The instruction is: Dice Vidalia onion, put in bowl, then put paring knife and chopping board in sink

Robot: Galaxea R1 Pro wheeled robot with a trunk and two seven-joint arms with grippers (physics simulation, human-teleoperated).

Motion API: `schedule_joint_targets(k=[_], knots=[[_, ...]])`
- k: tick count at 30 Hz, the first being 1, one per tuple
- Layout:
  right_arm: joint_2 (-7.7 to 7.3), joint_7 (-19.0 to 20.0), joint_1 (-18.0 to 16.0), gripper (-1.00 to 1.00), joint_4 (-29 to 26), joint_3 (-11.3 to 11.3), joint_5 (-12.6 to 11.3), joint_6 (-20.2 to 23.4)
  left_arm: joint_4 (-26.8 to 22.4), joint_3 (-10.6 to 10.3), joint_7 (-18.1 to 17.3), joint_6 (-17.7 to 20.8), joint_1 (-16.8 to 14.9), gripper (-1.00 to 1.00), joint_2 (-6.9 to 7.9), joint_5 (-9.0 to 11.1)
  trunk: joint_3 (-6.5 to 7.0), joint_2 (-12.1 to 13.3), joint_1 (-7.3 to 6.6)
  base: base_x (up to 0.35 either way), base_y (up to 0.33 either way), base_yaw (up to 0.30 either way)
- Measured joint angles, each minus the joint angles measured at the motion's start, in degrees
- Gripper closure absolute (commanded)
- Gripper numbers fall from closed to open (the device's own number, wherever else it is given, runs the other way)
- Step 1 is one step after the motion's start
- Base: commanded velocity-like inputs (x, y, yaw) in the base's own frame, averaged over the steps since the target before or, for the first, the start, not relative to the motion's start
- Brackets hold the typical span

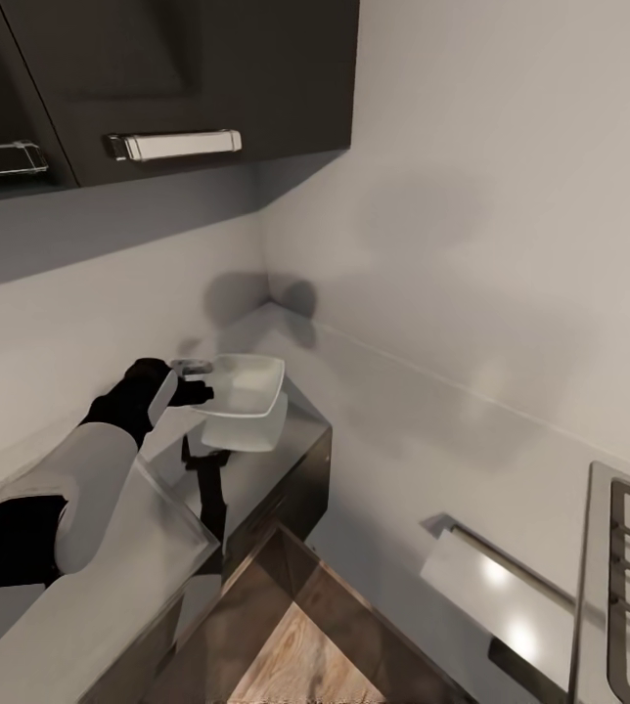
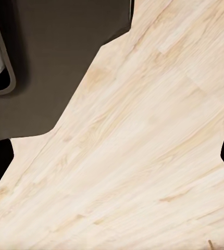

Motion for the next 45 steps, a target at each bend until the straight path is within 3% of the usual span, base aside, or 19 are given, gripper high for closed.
schedule_joint_targets(k=[45], knots=[[0.00, 0.00, 0.00, -1.00, -0.01, 0.00, 0.01, 0.00, 0.21, 0.00, -0.44, 0.03, 0.00, -1.00, -0.43, 0.01, -2.03, 0.00, 0.00, 0.000, 0.000, 0.005]])
